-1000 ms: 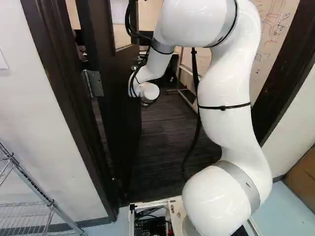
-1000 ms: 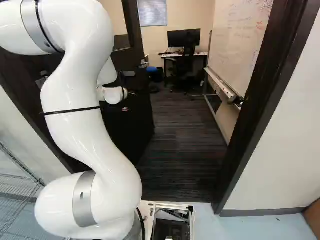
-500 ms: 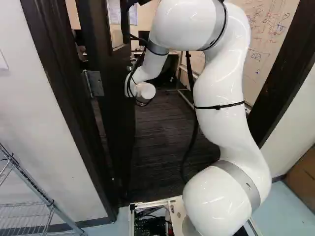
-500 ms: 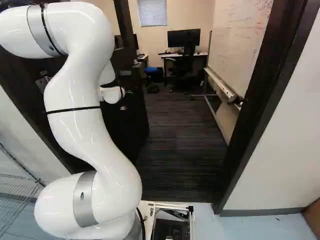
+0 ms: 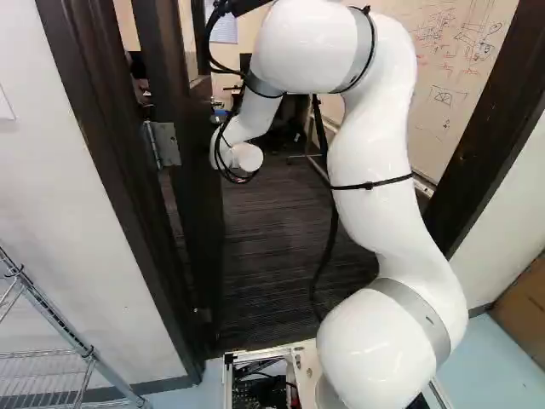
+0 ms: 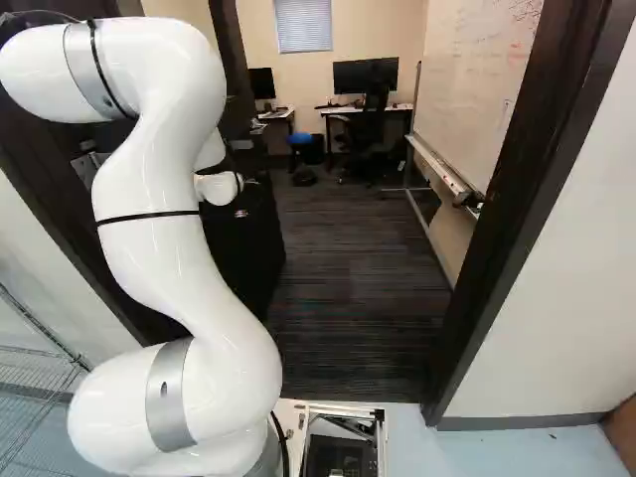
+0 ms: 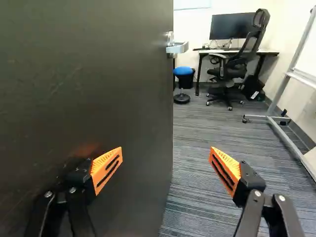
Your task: Open the door and move inside
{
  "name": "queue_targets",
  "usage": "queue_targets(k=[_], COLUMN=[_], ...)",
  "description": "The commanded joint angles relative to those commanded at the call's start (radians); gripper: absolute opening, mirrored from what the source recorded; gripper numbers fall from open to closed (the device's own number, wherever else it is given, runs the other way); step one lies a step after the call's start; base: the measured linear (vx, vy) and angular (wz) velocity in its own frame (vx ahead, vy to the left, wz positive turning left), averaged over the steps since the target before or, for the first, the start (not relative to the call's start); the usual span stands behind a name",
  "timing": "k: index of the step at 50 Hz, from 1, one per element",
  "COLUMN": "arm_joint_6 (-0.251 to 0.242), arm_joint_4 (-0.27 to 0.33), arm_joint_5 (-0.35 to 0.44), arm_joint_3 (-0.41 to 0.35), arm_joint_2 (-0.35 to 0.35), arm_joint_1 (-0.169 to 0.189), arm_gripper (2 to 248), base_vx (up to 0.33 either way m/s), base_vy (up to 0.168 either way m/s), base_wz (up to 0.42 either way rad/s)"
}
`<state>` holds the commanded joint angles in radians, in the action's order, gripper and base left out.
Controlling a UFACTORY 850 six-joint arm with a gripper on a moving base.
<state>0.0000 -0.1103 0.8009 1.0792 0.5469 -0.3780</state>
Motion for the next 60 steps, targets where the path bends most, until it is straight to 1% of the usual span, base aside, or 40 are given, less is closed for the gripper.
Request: queue_targets(k=[31, 60], arm_joint_6=[0.0, 0.0], arm_joint_4=[0.06, 0.132], arm_joint_5=[0.0, 0.0], arm_joint_3=[0.065, 0.104], arm_joint_2=[0.049, 0.078], arm_joint_1=[-0.024, -0.041], arm_gripper=[247, 247], base_vx=[0.0, 0.0], base_vy=[0.0, 0.0], base_wz=[0.0, 0.0])
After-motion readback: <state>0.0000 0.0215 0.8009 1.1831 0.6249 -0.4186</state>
